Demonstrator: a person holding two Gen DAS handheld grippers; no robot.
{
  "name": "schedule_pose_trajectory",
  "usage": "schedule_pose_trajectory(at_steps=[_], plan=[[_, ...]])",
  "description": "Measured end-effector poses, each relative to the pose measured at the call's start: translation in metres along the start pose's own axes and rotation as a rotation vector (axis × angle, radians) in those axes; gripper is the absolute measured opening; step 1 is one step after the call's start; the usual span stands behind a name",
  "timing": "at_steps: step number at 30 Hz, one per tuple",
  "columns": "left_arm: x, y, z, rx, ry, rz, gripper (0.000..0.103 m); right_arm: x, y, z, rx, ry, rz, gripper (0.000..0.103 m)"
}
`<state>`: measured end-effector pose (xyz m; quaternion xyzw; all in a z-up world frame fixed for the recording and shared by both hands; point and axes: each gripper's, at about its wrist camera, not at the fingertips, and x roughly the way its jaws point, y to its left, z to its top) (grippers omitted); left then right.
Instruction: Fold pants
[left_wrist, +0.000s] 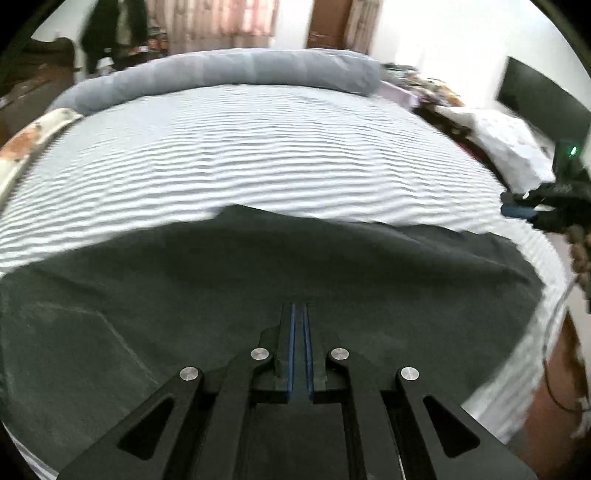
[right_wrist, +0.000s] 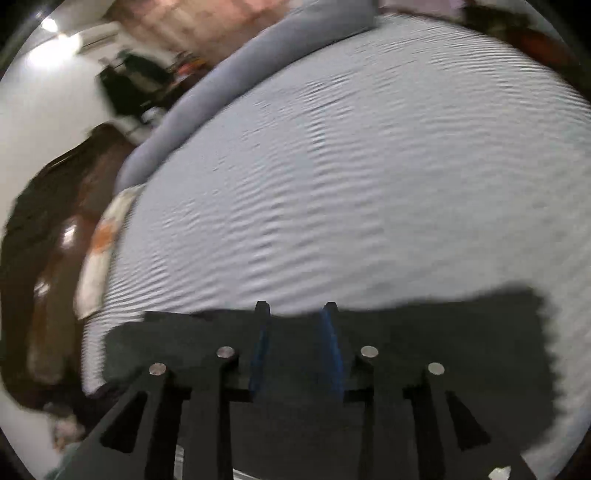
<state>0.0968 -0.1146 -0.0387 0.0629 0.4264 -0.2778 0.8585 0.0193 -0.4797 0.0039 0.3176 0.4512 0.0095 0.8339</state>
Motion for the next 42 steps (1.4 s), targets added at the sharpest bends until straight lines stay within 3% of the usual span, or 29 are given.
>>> schedule_pose_trajectory(at_steps=[3,7,9,13,17,26,30,32,34,38,42], plan=[[0.014,0.027,0.006,-0.044,0.024,0.024,0.005,0.057,0.057,0.020,-0.018,0.142,0.164,0.031],[0.029,0.051,-0.013,-0.066,0.089,0.024,0.005,0.131,0.130,0.030,-0.099,0.322,0.239,0.031],[0.024,0.054,-0.026,-0.076,0.074,-0.009,0.005,0.171,0.161,0.030,-0.119,0.437,0.282,0.031],[0.011,0.064,-0.044,-0.131,0.058,-0.052,0.005,0.224,0.192,0.019,-0.195,0.590,0.262,0.031],[0.006,0.069,-0.054,-0.153,0.049,-0.074,0.005,0.250,0.218,0.008,-0.255,0.679,0.253,0.031],[0.007,0.076,-0.059,-0.158,0.016,-0.111,0.005,0.234,0.230,-0.044,-0.508,0.775,0.246,0.031],[0.002,0.083,-0.068,-0.171,0.002,-0.125,0.005,0.231,0.239,-0.076,-0.632,0.771,0.199,0.031],[-0.001,0.086,-0.074,-0.168,-0.003,-0.125,0.005,0.229,0.240,-0.084,-0.637,0.755,0.222,0.037],[0.000,0.088,-0.077,-0.168,-0.008,-0.126,0.005,0.229,0.238,-0.081,-0.607,0.746,0.267,0.043],[-0.006,0.090,-0.084,-0.168,-0.015,-0.127,0.005,0.243,0.229,-0.059,-0.465,0.677,0.337,0.044],[-0.006,0.087,-0.085,-0.165,-0.020,-0.127,0.005,0.277,0.218,-0.047,-0.223,0.744,0.474,0.046]])
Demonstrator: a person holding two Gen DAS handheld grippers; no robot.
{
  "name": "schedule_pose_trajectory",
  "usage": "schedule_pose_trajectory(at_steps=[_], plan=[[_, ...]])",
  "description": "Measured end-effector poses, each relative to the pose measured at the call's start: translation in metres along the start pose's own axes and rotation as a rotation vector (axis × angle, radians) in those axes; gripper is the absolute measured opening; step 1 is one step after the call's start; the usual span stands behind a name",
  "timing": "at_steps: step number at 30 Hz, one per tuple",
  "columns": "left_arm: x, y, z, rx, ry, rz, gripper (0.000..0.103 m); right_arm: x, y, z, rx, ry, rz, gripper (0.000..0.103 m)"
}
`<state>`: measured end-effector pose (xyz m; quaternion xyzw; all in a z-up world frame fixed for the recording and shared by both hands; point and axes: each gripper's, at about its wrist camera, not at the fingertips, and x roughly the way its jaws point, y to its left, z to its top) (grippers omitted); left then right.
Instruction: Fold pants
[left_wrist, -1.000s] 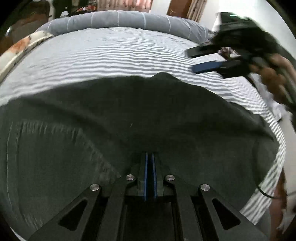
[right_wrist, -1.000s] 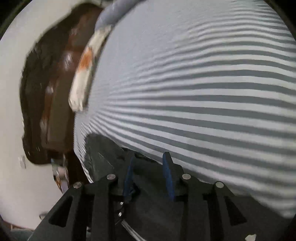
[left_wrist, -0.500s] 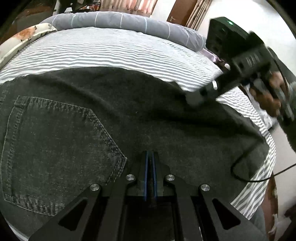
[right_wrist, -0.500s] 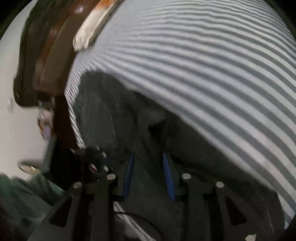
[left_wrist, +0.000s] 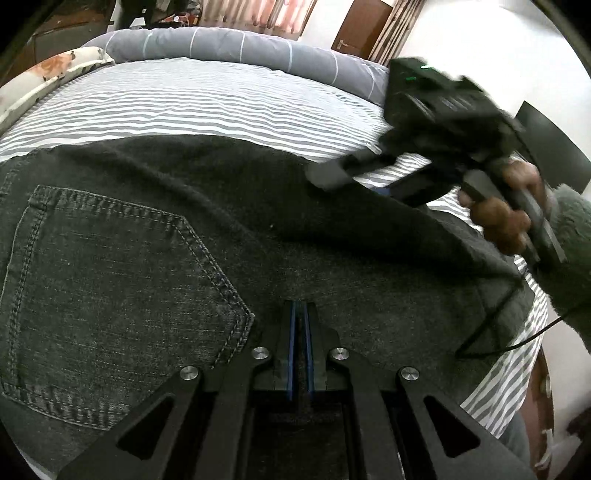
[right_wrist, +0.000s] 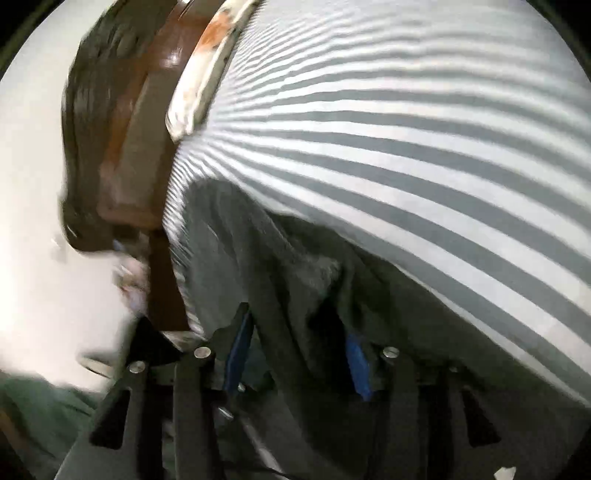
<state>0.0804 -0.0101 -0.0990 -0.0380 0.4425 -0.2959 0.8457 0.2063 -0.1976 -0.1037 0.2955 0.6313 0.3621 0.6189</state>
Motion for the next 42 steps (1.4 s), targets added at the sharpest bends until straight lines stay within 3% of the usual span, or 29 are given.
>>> schedule_pose_trajectory(at_steps=[2,4,5,7,9,12,17,18,19,20,21,22,25,28,30,33,36,38,42], plan=[[0.000,-0.001,-0.002,-0.002,-0.001,-0.002,0.005,-0.005,-0.006,0.011,0.075,-0.062,0.071,0.045],[0.000,0.000,-0.003,-0.001,-0.001,-0.003,0.005,-0.025,0.000,0.023,0.067,-0.173,0.109,0.023],[0.000,0.000,-0.003,-0.001,-0.001,-0.003,0.005,-0.038,0.005,0.031,0.048,-0.216,0.108,0.018],[-0.001,0.000,-0.004,-0.001,-0.005,-0.004,0.005,-0.043,0.015,0.040,0.011,-0.207,0.020,0.010],[-0.001,-0.001,-0.005,0.004,-0.009,-0.002,0.005,-0.034,0.023,0.044,-0.030,-0.202,-0.086,0.010],[-0.002,-0.004,-0.008,0.016,-0.014,0.006,0.005,-0.024,0.011,0.054,-0.026,-0.184,-0.151,0.009],[-0.004,-0.007,-0.008,0.005,-0.004,0.002,0.005,-0.028,-0.013,0.057,0.064,-0.158,-0.124,0.009],[-0.004,-0.007,-0.008,0.005,0.002,0.000,0.005,-0.031,-0.007,0.056,0.050,-0.164,-0.156,0.012],[-0.003,-0.006,-0.006,0.007,0.008,0.000,0.005,-0.037,-0.001,0.054,0.025,-0.181,-0.202,0.023],[-0.003,-0.006,-0.004,0.008,0.017,0.001,0.005,-0.053,0.006,0.050,0.012,-0.237,-0.302,0.028],[-0.004,-0.007,-0.002,0.010,0.028,0.007,0.005,-0.061,0.008,0.047,0.010,-0.263,-0.340,0.035],[-0.006,-0.009,0.000,0.014,0.031,0.015,0.005,-0.070,0.012,0.043,0.008,-0.294,-0.356,0.035],[-0.013,-0.018,-0.002,0.036,0.026,0.048,0.006,-0.082,0.031,0.023,-0.041,-0.307,-0.305,0.034],[-0.015,-0.030,-0.011,0.087,0.045,0.044,0.006,-0.060,0.032,0.004,-0.034,-0.251,-0.222,0.034],[-0.015,-0.039,-0.019,0.129,0.063,0.078,0.006,-0.044,0.023,0.001,0.001,-0.244,-0.240,0.030],[-0.014,-0.046,-0.024,0.176,0.052,0.123,0.007,-0.034,0.001,0.006,0.047,-0.284,-0.385,0.000],[-0.013,-0.043,-0.020,0.127,0.068,0.114,0.007,-0.048,-0.004,0.001,0.073,-0.336,-0.371,0.000],[-0.012,-0.040,-0.018,0.105,0.072,0.102,0.007,-0.058,0.005,-0.006,0.067,-0.355,-0.434,0.006],[-0.014,-0.038,-0.015,0.093,0.084,0.107,0.007,-0.097,0.017,-0.035,0.085,-0.440,-0.437,0.029]])
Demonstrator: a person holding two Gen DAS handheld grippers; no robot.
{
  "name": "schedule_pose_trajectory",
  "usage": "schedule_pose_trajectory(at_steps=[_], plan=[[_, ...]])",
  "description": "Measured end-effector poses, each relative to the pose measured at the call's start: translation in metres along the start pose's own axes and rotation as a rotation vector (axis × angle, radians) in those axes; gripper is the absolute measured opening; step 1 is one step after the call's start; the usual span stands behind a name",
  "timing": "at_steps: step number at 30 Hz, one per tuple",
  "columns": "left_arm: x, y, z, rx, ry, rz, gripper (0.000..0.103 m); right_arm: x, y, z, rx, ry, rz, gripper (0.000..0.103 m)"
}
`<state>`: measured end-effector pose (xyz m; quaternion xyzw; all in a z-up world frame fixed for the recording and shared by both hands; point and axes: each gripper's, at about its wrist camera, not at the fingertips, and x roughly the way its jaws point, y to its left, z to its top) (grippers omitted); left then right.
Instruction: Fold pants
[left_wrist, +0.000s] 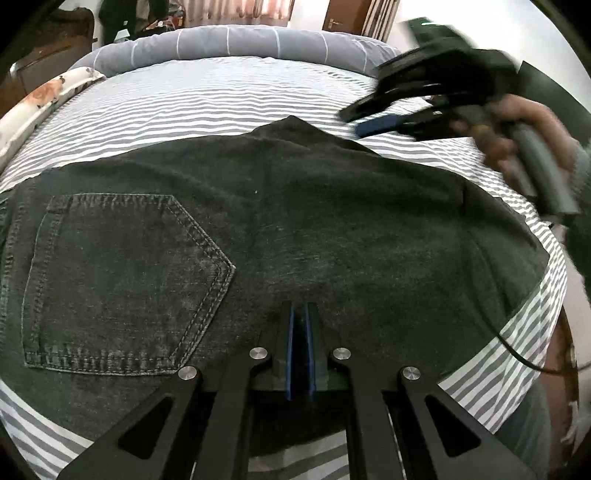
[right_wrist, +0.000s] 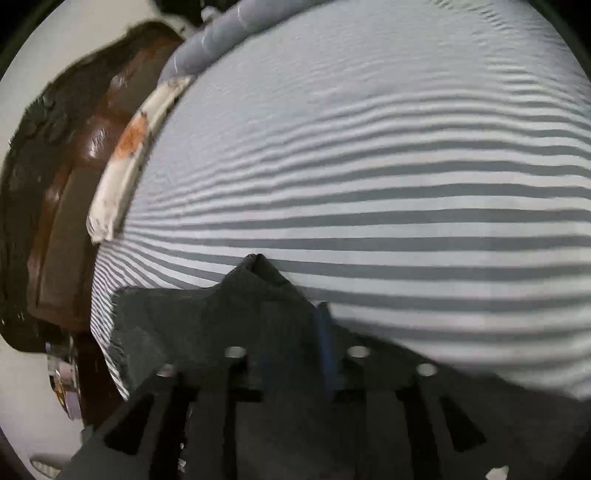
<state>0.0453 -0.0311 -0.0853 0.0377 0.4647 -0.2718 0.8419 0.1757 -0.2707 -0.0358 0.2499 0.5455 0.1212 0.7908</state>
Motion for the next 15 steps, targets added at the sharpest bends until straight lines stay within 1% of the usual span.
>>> schedule_pose_trajectory(at_steps=[1,2,3,5,6,9,10,12,13,15], plan=[[0.000,0.000,0.002,-0.011,0.006,0.004,0.007,-0.017,-0.004,-0.007,0.009,-0.023,0.005,0.030],[-0.001,0.001,0.004,-0.018,0.011,0.007,0.007,-0.038,-0.012,-0.016,0.031,-0.045,0.031,0.030],[-0.003,0.001,0.005,-0.023,0.013,0.015,0.007,-0.051,-0.016,-0.023,0.050,-0.065,0.052,0.030],[-0.006,-0.006,0.008,-0.029,0.003,0.029,0.008,-0.091,-0.040,-0.051,0.105,-0.118,0.069,0.033],[-0.007,-0.012,0.013,-0.029,-0.002,0.033,0.008,-0.103,-0.047,-0.062,0.131,-0.137,0.069,0.035],[-0.013,-0.028,0.015,-0.020,-0.023,0.029,0.009,-0.145,-0.090,-0.108,0.221,-0.201,0.034,0.037],[-0.014,-0.033,0.015,-0.018,-0.027,0.026,0.010,-0.162,-0.113,-0.130,0.279,-0.230,0.037,0.037],[-0.015,-0.046,0.015,-0.019,-0.028,0.007,0.012,-0.179,-0.140,-0.158,0.360,-0.263,0.045,0.038],[-0.014,-0.052,0.015,-0.014,-0.027,-0.002,0.013,-0.192,-0.157,-0.182,0.416,-0.297,0.037,0.039],[-0.008,-0.064,0.015,0.010,-0.015,-0.004,0.013,-0.204,-0.182,-0.209,0.487,-0.325,0.036,0.039]])
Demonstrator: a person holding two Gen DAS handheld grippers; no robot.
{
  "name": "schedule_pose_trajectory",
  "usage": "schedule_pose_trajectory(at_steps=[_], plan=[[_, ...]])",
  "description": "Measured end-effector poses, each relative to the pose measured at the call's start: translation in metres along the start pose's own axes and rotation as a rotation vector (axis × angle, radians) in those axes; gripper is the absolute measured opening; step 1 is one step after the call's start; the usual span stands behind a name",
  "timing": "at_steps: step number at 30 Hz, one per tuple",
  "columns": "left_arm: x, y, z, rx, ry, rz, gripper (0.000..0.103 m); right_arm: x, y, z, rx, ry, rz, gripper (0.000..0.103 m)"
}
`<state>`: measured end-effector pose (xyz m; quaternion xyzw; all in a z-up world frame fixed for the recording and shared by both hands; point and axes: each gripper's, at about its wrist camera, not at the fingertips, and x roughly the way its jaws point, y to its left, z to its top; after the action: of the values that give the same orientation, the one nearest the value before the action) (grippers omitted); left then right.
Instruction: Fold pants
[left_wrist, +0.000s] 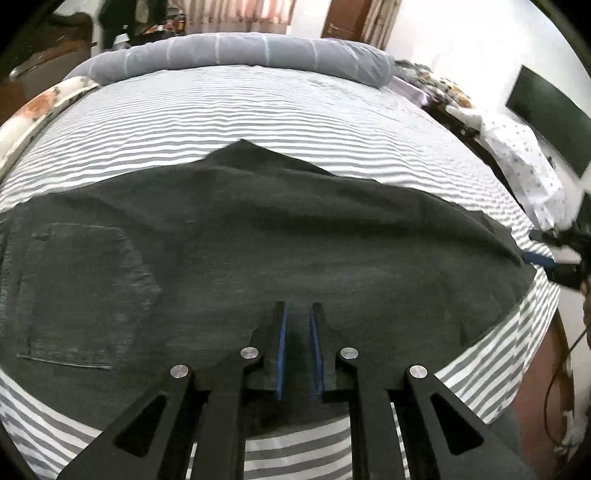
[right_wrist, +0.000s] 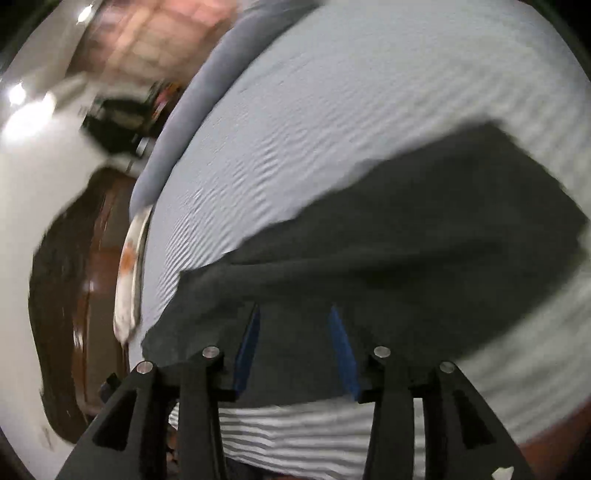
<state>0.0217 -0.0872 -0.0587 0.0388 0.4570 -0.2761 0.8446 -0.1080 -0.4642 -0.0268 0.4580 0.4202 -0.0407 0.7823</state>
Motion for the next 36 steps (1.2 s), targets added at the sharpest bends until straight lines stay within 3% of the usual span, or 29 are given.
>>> schedule_pose_trajectory(at_steps=[5,7,12,16,19,26,28,31,36], plan=[[0.020,-0.036,0.002,0.075,0.042,-0.016,0.014,-0.028,-0.080,-0.012,0.188,-0.065,0.000,0.040],[0.026,-0.051,0.003,0.106,0.060,-0.021,0.014,-0.033,-0.095,-0.008,0.220,-0.088,0.011,0.040],[0.041,-0.083,0.013,0.152,0.076,-0.039,0.014,-0.049,-0.116,0.012,0.239,-0.136,0.040,0.040],[0.053,-0.102,0.022,0.148,0.079,-0.074,0.015,-0.049,-0.138,0.005,0.263,-0.128,0.039,0.042],[0.063,-0.119,0.025,0.178,0.083,-0.080,0.016,-0.036,-0.151,-0.006,0.307,-0.112,0.089,0.042],[0.066,-0.141,0.015,0.211,0.073,-0.108,0.017,-0.023,-0.159,0.009,0.326,-0.205,0.188,0.042],[0.064,-0.144,0.007,0.217,0.084,-0.142,0.017,-0.021,-0.157,0.018,0.304,-0.227,0.175,0.028],[0.062,-0.152,-0.004,0.252,0.060,-0.123,0.018,-0.020,-0.157,0.023,0.313,-0.256,0.163,0.011],[0.064,-0.139,-0.003,0.179,0.067,-0.171,0.019,-0.025,-0.147,0.025,0.301,-0.277,0.171,0.007]])
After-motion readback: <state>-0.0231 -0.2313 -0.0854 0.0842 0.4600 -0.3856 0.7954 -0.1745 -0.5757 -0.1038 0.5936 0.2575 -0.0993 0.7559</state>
